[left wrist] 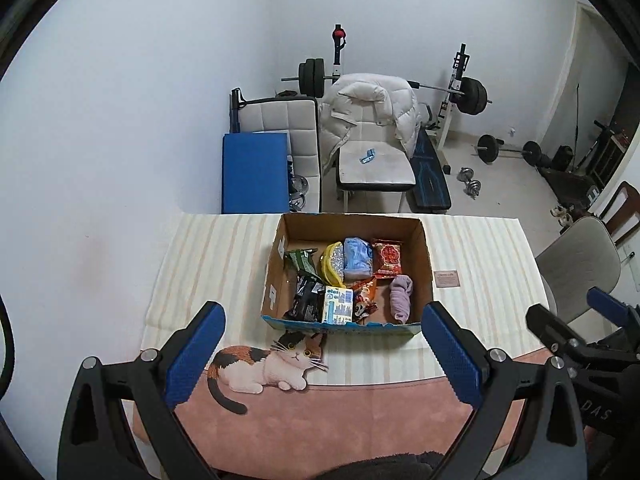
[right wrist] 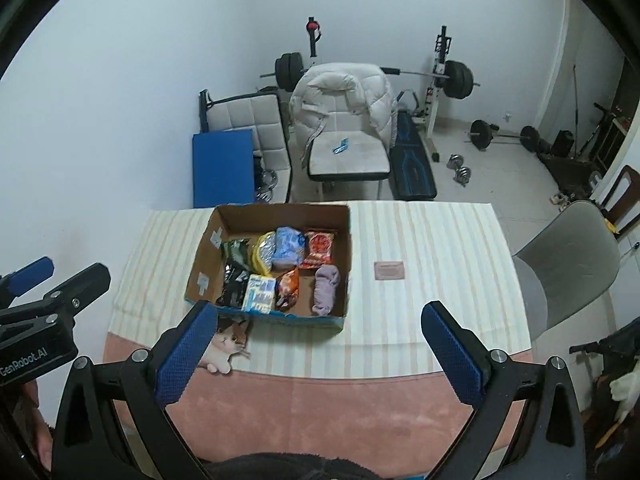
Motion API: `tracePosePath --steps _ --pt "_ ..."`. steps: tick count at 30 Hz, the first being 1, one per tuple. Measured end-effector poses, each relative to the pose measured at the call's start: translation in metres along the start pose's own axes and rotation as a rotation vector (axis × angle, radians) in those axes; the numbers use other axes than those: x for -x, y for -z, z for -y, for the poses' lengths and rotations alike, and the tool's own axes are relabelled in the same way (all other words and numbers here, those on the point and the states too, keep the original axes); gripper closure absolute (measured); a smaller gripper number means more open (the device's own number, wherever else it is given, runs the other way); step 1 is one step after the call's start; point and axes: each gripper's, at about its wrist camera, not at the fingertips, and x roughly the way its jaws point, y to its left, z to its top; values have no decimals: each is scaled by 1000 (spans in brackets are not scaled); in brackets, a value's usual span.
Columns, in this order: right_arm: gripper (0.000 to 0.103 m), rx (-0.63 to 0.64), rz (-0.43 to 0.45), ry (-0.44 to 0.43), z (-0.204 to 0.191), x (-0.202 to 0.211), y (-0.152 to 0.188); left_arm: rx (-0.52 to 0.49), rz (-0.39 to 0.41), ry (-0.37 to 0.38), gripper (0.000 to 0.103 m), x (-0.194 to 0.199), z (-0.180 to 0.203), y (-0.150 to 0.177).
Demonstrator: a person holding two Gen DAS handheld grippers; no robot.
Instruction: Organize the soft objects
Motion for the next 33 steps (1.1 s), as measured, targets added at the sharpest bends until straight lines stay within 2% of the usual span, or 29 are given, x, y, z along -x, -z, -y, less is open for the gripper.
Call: tracePosePath --steps 8,33 --pt "0 1 35 46 3 4 -2 4 11 -15 2 -2 0 1" --pt "0 -20 23 44 5 2 2 16 16 -3 2 4 -4 5"
